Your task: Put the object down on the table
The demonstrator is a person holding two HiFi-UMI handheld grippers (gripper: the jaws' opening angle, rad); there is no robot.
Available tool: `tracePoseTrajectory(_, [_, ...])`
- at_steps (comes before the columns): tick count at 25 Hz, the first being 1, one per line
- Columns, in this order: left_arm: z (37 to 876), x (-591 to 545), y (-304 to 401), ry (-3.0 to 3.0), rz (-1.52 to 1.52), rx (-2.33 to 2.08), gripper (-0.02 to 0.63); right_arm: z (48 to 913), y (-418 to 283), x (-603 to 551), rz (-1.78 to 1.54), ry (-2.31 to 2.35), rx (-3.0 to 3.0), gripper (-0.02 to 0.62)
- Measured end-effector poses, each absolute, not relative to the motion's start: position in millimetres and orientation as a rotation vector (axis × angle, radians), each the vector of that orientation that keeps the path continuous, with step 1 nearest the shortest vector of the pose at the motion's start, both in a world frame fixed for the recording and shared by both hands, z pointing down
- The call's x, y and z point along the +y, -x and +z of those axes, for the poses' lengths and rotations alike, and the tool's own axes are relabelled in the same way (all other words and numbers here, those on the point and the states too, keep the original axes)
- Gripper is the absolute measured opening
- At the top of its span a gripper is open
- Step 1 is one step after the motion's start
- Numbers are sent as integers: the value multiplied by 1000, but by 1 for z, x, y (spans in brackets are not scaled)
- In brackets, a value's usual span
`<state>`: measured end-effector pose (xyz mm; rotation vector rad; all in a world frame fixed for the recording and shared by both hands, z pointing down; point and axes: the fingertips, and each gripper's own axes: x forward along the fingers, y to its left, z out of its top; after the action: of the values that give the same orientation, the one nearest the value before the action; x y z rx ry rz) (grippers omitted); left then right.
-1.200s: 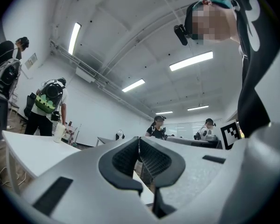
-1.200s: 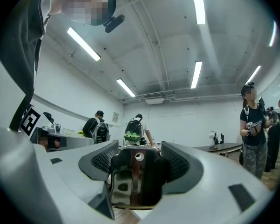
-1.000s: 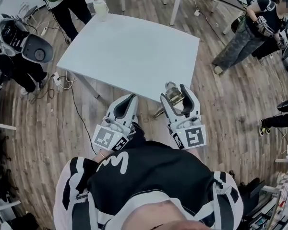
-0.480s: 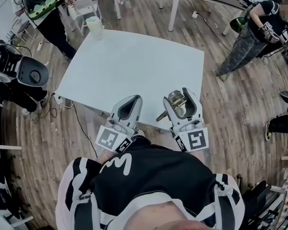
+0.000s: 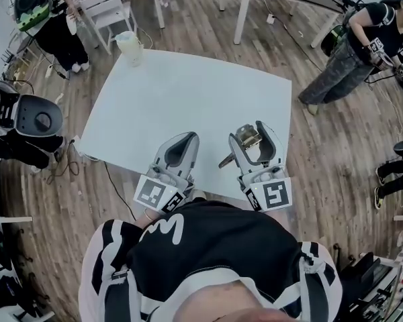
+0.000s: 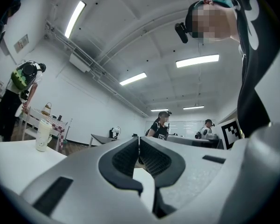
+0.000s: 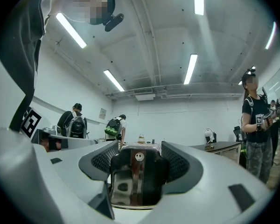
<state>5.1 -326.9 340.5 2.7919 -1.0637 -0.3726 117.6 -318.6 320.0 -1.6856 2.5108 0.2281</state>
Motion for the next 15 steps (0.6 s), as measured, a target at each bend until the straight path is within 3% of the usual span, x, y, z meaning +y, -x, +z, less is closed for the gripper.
tracePoseTrajectory(15, [367, -349, -3, -2781, -311, -1039, 11, 343, -107, -343, 90, 1694, 2553, 301])
